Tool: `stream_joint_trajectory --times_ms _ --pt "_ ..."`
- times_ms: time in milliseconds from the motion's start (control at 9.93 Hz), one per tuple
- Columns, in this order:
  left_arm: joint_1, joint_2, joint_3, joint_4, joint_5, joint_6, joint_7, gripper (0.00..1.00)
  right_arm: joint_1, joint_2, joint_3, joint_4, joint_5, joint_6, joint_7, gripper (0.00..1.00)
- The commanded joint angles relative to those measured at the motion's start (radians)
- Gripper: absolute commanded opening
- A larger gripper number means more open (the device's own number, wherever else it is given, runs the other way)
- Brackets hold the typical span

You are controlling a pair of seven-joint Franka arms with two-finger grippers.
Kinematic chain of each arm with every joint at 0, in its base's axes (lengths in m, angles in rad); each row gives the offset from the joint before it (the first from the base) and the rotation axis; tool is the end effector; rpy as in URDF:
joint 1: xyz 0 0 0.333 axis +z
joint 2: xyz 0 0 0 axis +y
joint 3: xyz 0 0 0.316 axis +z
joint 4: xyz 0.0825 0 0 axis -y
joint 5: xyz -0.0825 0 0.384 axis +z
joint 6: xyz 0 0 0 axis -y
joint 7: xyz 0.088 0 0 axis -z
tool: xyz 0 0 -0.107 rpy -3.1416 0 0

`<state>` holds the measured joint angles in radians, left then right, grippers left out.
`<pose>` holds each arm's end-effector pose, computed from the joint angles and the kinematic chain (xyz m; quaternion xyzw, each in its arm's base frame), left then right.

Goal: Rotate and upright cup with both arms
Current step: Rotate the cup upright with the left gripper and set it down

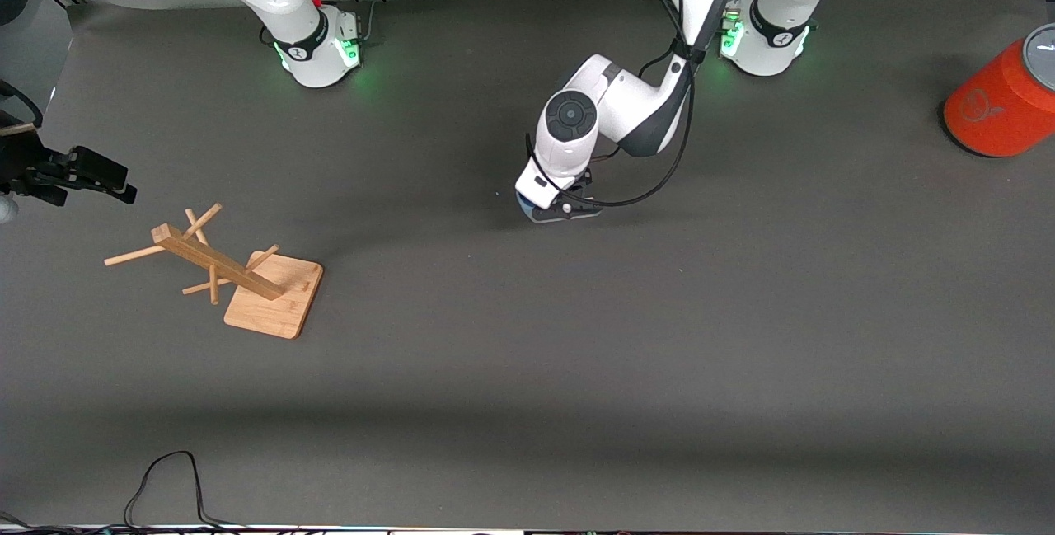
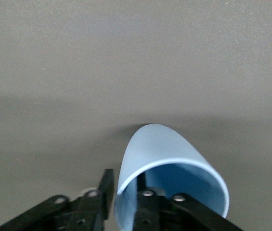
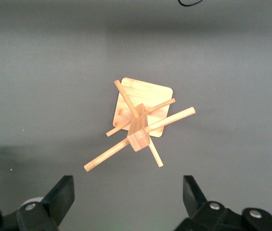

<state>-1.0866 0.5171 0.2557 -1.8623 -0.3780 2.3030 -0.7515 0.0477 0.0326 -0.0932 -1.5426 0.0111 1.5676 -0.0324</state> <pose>0.4154 -0.4799 0.2424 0.9941 0.0762 -0.0689 0.0350 0.5638 -0.0236 0.6194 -1.0000 0.0065 0.0036 0.0042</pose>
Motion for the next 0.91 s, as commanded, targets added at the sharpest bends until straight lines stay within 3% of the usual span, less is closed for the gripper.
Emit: stream_joint_trajectory --times_ms 0,101,302,604,805 --pt "-0.021 -0.015 0.019 -0.008 0.014 0.000 -0.031 1.00 0.000 0.009 0.001 0.018 -0.002 0.000 -0.021 1.00" --pt "-0.019 -0.025 0.025 -0.002 0.016 -0.016 -0.032 1.00 0.000 0.009 0.001 0.016 -0.002 0.000 -0.021 1.00" --pt "-0.010 -0.032 0.077 0.101 0.070 -0.168 -0.037 1.00 0.000 0.009 0.000 0.018 -0.002 0.000 -0.021 1.00" --pt "0.014 -0.040 0.283 0.243 0.126 -0.319 0.054 1.00 0.000 0.012 0.000 0.018 -0.002 0.000 -0.021 1.00" --pt "0.112 -0.058 0.367 0.322 0.131 -0.471 0.240 1.00 0.000 0.012 0.001 0.018 -0.002 0.000 -0.021 1.00"
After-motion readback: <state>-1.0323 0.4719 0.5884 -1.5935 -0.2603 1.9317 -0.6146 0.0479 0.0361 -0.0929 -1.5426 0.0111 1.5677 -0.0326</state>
